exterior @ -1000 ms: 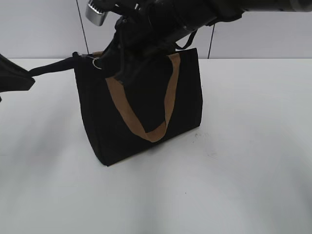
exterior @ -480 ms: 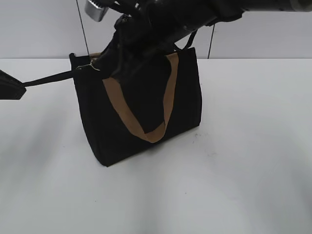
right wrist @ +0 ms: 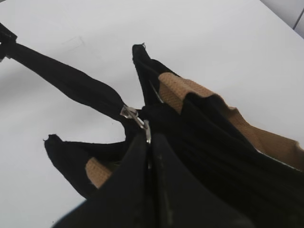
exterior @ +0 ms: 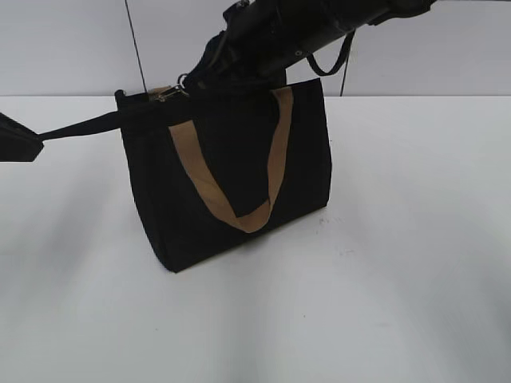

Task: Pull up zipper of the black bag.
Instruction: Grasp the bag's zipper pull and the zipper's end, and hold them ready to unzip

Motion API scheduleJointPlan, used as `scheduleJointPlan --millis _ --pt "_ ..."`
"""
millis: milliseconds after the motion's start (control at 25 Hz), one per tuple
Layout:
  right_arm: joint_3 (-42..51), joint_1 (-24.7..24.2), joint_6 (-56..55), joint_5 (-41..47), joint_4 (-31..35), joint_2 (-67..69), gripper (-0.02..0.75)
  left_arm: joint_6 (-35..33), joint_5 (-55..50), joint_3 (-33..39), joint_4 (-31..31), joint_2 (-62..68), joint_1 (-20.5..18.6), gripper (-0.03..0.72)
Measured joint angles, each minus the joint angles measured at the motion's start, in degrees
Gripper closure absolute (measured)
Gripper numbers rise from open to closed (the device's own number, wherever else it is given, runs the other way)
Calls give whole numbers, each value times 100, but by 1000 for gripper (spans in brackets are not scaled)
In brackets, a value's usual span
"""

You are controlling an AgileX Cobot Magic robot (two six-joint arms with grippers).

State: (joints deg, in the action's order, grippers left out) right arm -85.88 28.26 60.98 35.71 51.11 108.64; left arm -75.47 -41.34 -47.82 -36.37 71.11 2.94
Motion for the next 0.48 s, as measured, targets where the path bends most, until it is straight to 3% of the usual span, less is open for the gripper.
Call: scheduleJointPlan --millis 240,480 --pt "0 -295 -29 150 50 0 738 0 6 -2 9 7 0 617" --pt "0 -1011 -34 106 -124 -28 738 0 11 -6 163 7 0 617"
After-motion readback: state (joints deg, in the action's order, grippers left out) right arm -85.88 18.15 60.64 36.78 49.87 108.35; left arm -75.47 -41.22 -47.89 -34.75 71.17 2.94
